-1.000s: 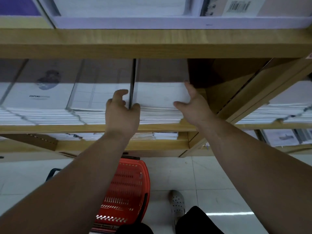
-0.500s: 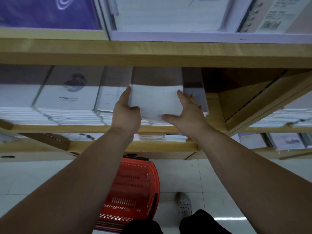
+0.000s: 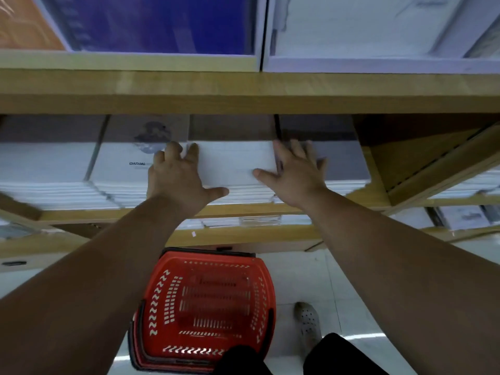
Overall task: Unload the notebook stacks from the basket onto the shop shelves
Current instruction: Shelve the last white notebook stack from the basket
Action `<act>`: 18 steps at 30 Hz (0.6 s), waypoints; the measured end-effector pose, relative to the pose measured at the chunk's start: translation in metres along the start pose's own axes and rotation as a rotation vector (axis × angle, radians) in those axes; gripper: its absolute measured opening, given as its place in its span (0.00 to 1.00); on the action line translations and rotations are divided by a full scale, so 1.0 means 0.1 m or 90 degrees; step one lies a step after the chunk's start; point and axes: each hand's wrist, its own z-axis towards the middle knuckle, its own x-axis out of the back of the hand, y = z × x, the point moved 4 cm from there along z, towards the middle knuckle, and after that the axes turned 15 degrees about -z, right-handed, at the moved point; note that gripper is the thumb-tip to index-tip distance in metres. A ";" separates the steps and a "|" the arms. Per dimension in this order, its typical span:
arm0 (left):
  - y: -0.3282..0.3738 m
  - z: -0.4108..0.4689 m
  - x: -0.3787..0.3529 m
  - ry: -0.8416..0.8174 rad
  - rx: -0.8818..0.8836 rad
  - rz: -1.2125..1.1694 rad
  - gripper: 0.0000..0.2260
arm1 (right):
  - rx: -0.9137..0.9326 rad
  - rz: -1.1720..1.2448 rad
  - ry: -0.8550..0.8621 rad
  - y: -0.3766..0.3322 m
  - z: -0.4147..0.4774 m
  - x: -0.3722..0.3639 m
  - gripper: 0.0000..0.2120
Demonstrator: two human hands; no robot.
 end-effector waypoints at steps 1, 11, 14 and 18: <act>0.02 0.02 -0.03 -0.005 -0.018 -0.019 0.48 | -0.051 0.013 0.008 0.08 -0.03 -0.02 0.48; 0.11 0.23 -0.20 -0.019 -0.082 -0.162 0.39 | -0.046 0.044 -0.008 0.47 -0.02 -0.17 0.49; 0.10 0.23 -0.20 -0.021 -0.087 -0.152 0.39 | -0.022 0.074 -0.036 0.49 0.04 -0.14 0.49; 0.16 0.21 -0.17 -0.022 -0.073 -0.059 0.40 | -0.018 0.069 -0.043 0.52 -0.01 -0.06 0.53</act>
